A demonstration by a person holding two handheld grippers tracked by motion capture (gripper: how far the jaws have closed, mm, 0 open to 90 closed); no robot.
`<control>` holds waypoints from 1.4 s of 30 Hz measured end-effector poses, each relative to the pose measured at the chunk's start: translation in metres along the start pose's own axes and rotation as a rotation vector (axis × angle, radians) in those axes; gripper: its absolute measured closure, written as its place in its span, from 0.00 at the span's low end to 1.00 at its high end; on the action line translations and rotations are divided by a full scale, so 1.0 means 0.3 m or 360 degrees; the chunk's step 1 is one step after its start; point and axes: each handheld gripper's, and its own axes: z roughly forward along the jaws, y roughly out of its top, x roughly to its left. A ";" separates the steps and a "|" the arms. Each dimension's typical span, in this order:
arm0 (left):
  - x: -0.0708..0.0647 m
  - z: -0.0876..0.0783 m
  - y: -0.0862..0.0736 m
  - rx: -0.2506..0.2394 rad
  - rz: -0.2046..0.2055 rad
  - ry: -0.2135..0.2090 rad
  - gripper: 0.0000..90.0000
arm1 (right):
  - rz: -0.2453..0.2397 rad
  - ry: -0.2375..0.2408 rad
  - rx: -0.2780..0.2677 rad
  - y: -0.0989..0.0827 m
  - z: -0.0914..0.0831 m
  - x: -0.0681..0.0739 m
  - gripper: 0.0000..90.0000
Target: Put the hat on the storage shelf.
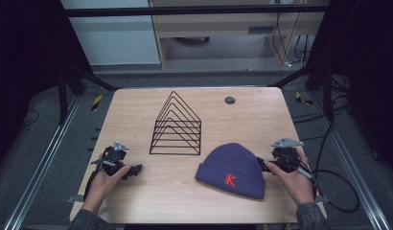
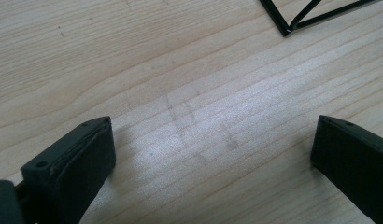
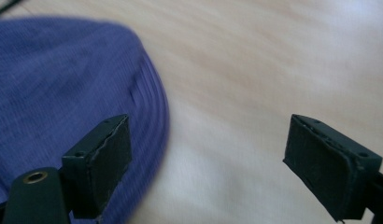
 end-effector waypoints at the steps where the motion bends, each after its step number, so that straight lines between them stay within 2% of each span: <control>1: 0.000 0.000 0.000 0.0000 0.0001 0.0000 0.00 | -0.0029 0.0005 0.0004 0.029 0.004 0.005 0.18; 2: 0.000 0.000 0.000 -0.0002 0.0001 -0.0001 0.00 | -0.0042 0.0003 0.0010 0.050 0.007 0.010 0.19; 3: 0.000 0.001 0.000 -0.0004 0.0000 0.0001 0.00 | -0.0089 0.0021 0.0045 0.102 0.017 0.020 0.23; 4: 0.000 0.001 0.000 -0.0004 0.0000 0.0001 0.00 | -0.0089 0.0021 0.0045 0.102 0.017 0.020 0.23; 6: 0.000 0.000 -0.001 -0.0004 0.0002 0.0000 0.00 | -0.0120 0.0096 0.0090 0.161 0.043 0.033 0.30; 7: 0.000 0.000 -0.001 -0.0004 0.0002 0.0000 0.00 | -0.0120 0.0096 0.0090 0.161 0.043 0.033 0.30; 11: 0.001 0.000 0.001 0.0003 0.0003 -0.0002 0.00 | -0.0160 0.0194 0.0148 0.223 0.090 0.051 0.39; 12: 0.001 0.000 0.001 0.0003 0.0003 -0.0001 0.00 | -0.0160 0.0194 0.0148 0.223 0.090 0.051 0.39; 14: 0.000 0.000 0.002 0.0005 0.0002 0.0000 0.00 | -0.0155 0.0242 0.0159 0.242 0.113 0.058 0.41; 20: 0.000 0.000 0.002 0.0009 0.0001 -0.0001 0.00 | -0.0144 0.0270 0.0226 0.260 0.151 0.064 0.45; 26: -0.001 -0.001 0.003 0.0015 0.0003 -0.0003 0.00 | -0.0135 0.0283 0.0245 0.263 0.175 0.080 0.47; 31: 0.000 -0.001 0.004 0.0023 0.0015 -0.0005 0.00 | -0.0119 0.0330 0.0252 0.262 0.200 0.096 0.49; 32: 0.001 -0.001 0.004 0.0022 0.0016 -0.0007 0.00 | -0.0105 0.0351 0.0275 0.256 0.208 0.105 0.50; 34: 0.000 -0.001 0.003 0.0022 0.0016 -0.0006 0.00 | -0.0117 0.0344 0.0285 0.249 0.221 0.111 0.50; 42: -0.001 -0.002 0.003 0.0023 0.0020 -0.0009 0.00 | -0.0075 0.0352 0.0330 0.234 0.252 0.130 0.49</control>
